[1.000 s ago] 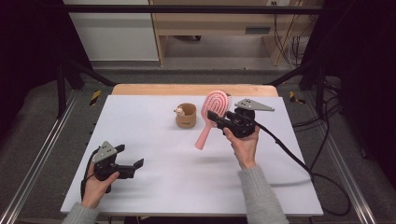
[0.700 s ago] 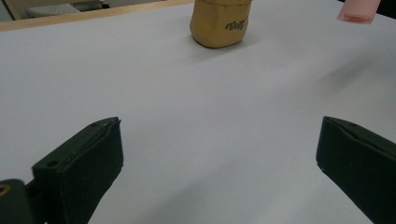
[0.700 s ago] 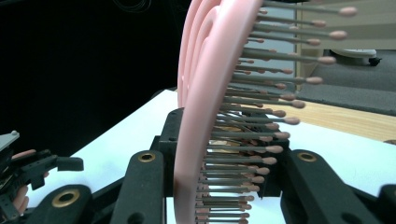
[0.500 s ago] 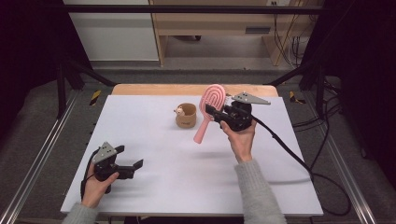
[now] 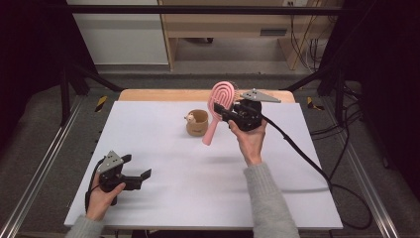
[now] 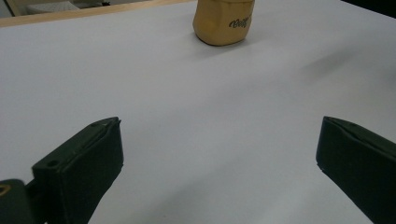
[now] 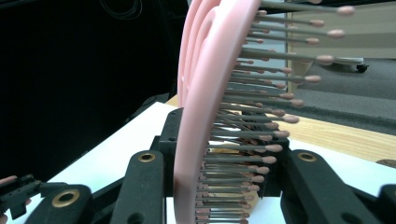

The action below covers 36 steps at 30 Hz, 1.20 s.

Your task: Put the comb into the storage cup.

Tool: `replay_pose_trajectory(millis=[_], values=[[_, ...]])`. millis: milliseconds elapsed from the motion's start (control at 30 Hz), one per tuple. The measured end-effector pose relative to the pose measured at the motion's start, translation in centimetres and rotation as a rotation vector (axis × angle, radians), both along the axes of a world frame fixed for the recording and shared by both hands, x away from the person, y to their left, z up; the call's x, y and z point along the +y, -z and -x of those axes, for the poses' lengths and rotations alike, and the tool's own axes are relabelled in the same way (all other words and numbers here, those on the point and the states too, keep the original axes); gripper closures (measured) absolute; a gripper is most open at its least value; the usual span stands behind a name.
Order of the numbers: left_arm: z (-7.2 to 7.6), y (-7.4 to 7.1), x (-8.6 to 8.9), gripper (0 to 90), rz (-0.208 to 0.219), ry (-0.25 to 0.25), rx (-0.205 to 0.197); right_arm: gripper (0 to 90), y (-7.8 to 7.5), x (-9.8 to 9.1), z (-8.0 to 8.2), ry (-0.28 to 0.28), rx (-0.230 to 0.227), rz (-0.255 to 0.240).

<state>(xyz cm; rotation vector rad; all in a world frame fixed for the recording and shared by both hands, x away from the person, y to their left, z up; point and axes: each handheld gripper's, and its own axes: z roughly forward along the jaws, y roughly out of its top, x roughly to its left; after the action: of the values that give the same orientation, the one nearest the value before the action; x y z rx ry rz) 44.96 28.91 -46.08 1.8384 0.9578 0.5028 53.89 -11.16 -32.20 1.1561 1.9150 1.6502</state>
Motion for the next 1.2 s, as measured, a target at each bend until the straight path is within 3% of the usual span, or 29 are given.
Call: replay_pose_trajectory(millis=[600,1200], values=[[0.0,0.1,0.0,0.7,0.001,0.01,0.002,62.8,-1.2,0.2,-1.7,0.04,-0.006,0.002],[0.0,0.1,0.1,0.7,0.006,0.007,0.004,62.7,-1.5,0.5,-3.5,0.077,-0.001,0.0]])
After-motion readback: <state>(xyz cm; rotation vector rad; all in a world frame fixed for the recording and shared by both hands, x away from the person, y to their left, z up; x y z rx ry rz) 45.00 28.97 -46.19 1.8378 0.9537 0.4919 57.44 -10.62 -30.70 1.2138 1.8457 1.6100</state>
